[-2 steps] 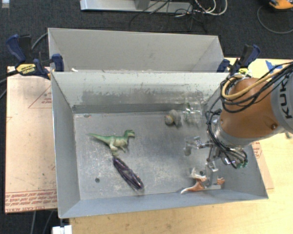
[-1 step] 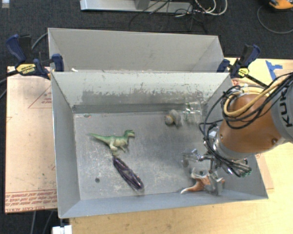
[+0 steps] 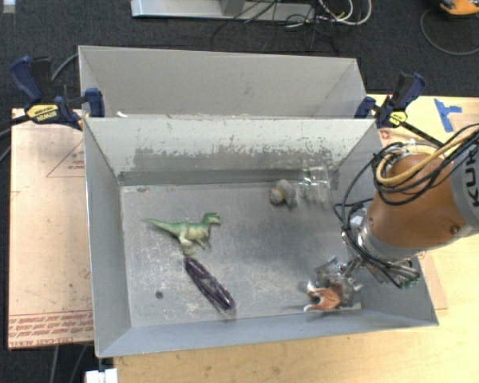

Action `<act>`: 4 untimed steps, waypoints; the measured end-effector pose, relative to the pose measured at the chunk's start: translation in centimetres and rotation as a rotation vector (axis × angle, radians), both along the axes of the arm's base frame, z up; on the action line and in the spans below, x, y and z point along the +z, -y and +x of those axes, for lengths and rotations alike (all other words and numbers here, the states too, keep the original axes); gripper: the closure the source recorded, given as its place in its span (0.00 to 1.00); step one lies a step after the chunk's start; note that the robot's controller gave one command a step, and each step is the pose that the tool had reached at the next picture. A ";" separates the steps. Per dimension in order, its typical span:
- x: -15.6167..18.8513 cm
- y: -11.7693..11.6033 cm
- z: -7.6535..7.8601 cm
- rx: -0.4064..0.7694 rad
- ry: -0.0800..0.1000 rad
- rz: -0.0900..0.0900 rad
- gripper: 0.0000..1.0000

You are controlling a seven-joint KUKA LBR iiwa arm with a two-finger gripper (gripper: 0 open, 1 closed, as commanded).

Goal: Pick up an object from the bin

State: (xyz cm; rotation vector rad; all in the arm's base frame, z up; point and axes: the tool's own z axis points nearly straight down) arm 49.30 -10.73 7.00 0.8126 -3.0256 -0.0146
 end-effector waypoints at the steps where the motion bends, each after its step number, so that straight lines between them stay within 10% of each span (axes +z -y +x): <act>1: 0.0 0.0 0.0 0.000 0.000 0.000 1.00; 2: 9.0 -0.3 -0.7 0.058 0.002 0.003 1.00; 3: 9.0 -0.3 -0.7 0.058 0.002 0.003 1.00; 4: 19.7 -0.4 0.0 0.076 0.001 0.005 1.00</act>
Offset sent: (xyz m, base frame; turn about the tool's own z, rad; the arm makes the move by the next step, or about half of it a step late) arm -0.0079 0.0023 0.0902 -0.0614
